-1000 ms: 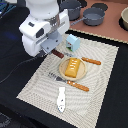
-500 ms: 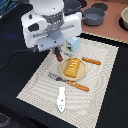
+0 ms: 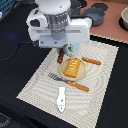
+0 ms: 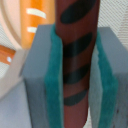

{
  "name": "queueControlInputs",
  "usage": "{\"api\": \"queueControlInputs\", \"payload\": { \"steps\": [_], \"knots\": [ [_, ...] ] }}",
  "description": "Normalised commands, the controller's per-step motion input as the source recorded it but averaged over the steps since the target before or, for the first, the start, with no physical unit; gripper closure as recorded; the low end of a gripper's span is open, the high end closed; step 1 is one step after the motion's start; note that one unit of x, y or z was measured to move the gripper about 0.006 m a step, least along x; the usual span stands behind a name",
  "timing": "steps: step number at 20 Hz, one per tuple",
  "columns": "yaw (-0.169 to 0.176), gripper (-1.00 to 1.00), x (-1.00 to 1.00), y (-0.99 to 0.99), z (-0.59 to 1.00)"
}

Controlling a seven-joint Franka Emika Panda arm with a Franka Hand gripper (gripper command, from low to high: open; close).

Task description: Interact with the objects in diverse but meaningful ways.

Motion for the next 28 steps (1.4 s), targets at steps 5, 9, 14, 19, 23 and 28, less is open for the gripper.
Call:
{"api": "queueControlInputs", "payload": {
  "steps": [5,9,14,19,23,28],
  "knots": [
    [-0.029,1.0,0.72,-0.03,-0.06],
    [-0.033,1.0,0.97,0.0,0.04],
    [-0.043,1.0,0.83,0.0,-0.03],
    [-0.036,1.0,0.59,0.06,-0.08],
    [-0.027,1.0,0.46,0.1,-0.13],
    [-0.004,1.0,0.25,0.18,-0.22]
  ]
}}
